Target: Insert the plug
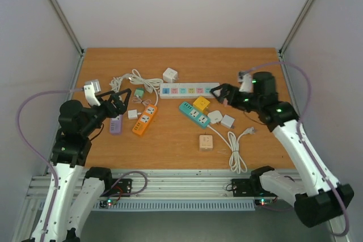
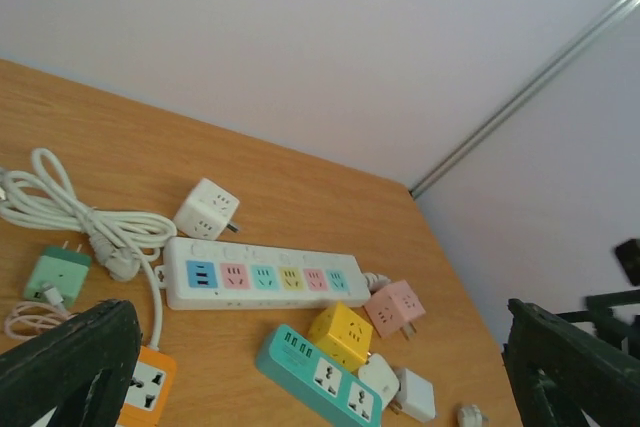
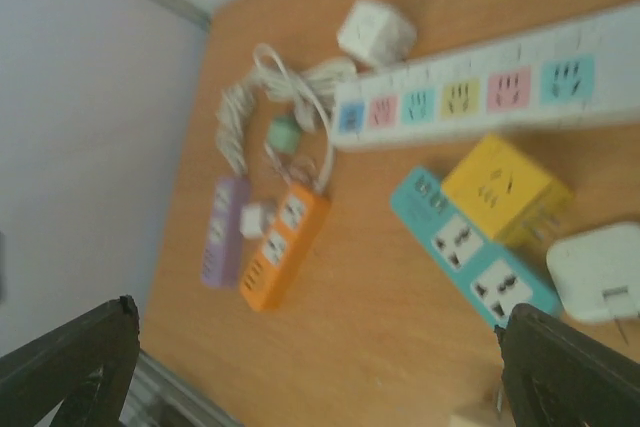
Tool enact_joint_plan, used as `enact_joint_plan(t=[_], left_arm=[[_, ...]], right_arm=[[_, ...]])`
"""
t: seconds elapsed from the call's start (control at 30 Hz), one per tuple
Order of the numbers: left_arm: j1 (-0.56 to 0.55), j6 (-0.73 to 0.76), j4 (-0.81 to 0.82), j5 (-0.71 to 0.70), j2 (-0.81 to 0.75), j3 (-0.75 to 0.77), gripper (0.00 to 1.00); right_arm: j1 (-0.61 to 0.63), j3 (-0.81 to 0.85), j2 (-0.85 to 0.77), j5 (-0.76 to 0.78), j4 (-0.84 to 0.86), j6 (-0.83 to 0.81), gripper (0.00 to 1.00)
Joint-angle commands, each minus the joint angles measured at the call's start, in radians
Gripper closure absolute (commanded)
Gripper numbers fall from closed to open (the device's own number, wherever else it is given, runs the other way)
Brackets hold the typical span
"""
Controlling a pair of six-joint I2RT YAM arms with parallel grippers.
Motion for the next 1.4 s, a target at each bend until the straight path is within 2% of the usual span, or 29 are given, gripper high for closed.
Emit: enact_joint_plan(t=[0.0,0.13,0.27,0.43,0.67,0.83,1.0,1.07,1.17,1.27,1.37], left_arm=[[-0.004,0.046,0.083,0.103,0.023,-0.012,0.01],[-0.004,0.067,0.067,0.081,0.045,-0.012,0.01],[-0.004,0.077,0.061,0.063,0.055,-0.012,0.01],[-0.004,0.072,0.063,0.043,0.056,-0.023,0.01],[-0.004,0.069,0.068,0.041,0.056,-0.03,0.01],[-0.004,0.07,0.069,0.044,0.06,-0.033,0.01],[-0.004,0.069,0.07,0.055,0.063,-0.034,0.01],[-0.004,0.07,0.069,0.063,0.064,-0.032,0.01],[-0.004,0.075,0.071,0.094,0.071,-0.031,0.01],[-0.005,0.087,0.102,0.166,0.091,-0.044,0.01],[-0.007,0.08,0.117,0.285,0.146,-0.041,0.01]], right_arm=[[0.259,0.025,0.112,0.386,-0.142,-0.071,0.02],[0.408,0.056,0.247,0.665,-0.297,-0.011,0.02],[0.501,0.037,0.317,0.747,-0.398,0.065,0.04],[0.601,-0.006,0.376,0.702,-0.448,0.146,0.05],[0.646,-0.078,0.471,0.582,-0.348,0.197,0.12],[0.66,-0.087,0.529,0.557,-0.301,0.201,0.24],[0.664,-0.108,0.561,0.553,-0.27,0.204,0.3],[0.664,-0.111,0.558,0.558,-0.267,0.201,0.38],[0.664,-0.098,0.537,0.566,-0.28,0.169,0.49],[0.664,-0.05,0.494,0.552,-0.311,0.058,0.5],[0.653,-0.011,0.42,0.448,-0.323,-0.086,0.51]])
